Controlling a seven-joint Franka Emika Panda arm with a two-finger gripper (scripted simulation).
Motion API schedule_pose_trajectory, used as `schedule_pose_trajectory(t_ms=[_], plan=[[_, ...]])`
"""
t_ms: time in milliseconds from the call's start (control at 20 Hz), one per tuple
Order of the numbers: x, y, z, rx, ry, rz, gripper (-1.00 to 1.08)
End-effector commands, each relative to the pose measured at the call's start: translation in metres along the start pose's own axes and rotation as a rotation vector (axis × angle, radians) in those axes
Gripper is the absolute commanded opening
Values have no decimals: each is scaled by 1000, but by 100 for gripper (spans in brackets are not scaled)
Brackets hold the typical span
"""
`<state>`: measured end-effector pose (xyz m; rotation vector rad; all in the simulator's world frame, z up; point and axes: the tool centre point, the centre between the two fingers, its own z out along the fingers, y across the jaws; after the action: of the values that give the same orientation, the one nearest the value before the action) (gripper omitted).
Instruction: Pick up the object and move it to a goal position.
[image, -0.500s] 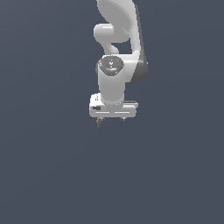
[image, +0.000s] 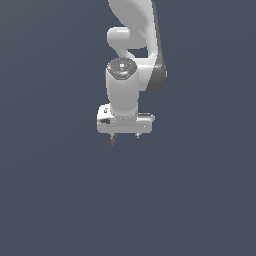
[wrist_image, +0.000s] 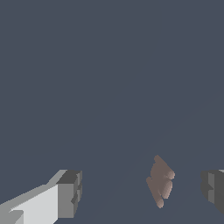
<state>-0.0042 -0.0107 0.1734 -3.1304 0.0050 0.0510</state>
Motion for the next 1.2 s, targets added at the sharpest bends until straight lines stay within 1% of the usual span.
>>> schedule_pose_trajectory(t_ms=[0, 300, 600, 800, 1150], plan=[[1, 3, -4, -3, 6, -4, 100], [0, 4, 0, -2, 5, 5, 100], [-10, 14, 14, -1, 9, 57, 100], [-23, 26, 30, -1, 15, 118, 100], [-55, 51, 62, -2, 26, 254, 100]])
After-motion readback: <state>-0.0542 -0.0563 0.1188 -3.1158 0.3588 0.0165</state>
